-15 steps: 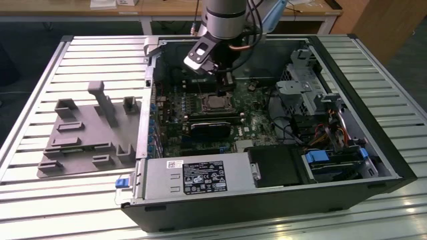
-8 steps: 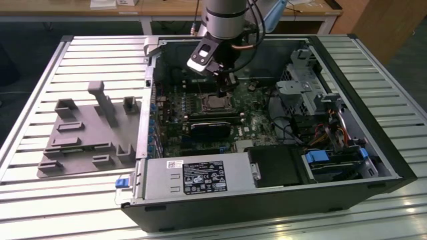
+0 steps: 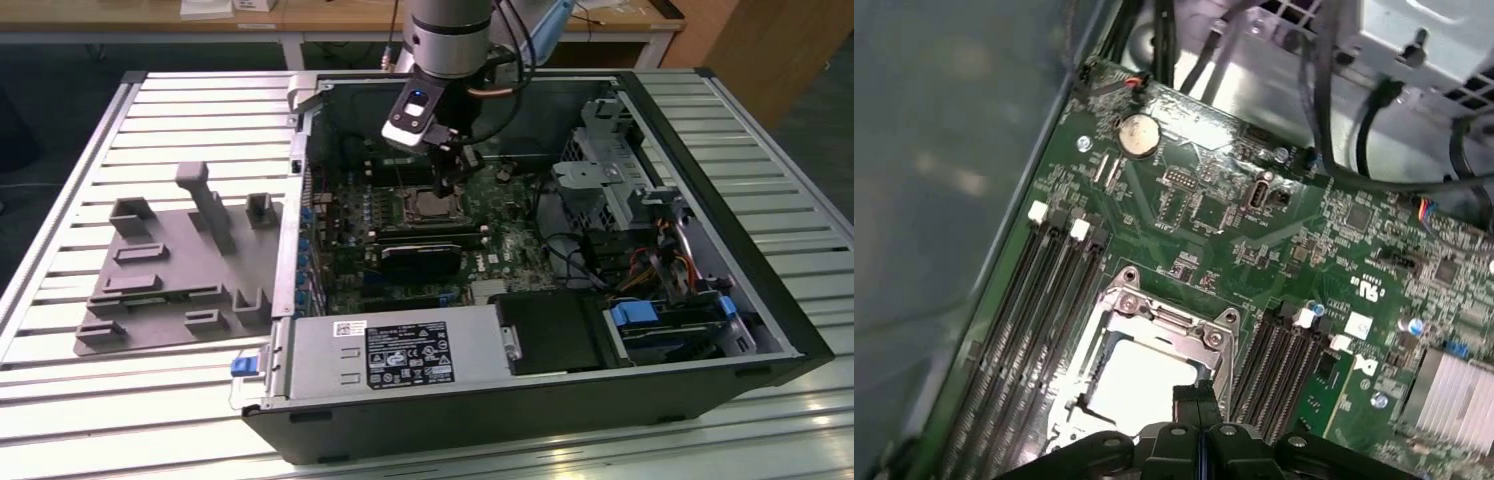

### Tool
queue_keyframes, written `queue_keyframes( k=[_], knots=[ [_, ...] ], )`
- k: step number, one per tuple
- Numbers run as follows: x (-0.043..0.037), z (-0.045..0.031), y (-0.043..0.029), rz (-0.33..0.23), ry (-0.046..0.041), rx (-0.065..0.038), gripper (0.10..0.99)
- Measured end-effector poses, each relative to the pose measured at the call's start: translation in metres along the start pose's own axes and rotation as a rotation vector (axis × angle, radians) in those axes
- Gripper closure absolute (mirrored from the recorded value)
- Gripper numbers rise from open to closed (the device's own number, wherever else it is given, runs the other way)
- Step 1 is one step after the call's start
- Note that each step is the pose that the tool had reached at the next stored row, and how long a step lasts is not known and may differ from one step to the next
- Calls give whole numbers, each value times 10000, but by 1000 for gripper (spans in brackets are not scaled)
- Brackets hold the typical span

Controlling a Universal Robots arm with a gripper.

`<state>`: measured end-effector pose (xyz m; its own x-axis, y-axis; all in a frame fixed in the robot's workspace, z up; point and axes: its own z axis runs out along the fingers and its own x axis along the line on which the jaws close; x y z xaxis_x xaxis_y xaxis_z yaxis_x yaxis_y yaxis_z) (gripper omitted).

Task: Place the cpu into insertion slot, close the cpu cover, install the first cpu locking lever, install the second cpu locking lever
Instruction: 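Close the cpu cover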

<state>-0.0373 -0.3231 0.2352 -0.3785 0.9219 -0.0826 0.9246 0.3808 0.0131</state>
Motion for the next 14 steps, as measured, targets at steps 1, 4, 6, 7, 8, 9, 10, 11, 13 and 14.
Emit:
queue_keyframes(
  k=[1,4,6,7,8,9,10,11,13,14],
  knots=[
    [0,1,0,-150,-31,5,984],
    [0,3,-1,-612,-110,8,984],
    [0,3,-1,-933,-130,-9,984],
    [0,4,-1,-1103,-133,-22,984],
    [1,5,0,-1264,-133,-37,984],
    [1,5,0,-1425,-132,-52,984],
    [1,5,0,-1594,-130,-67,984],
    [1,5,0,-1774,-129,-82,984],
    [1,7,-1,-2131,-125,-115,984],
    [1,7,-1,-2310,-124,-131,984]
  ],
)
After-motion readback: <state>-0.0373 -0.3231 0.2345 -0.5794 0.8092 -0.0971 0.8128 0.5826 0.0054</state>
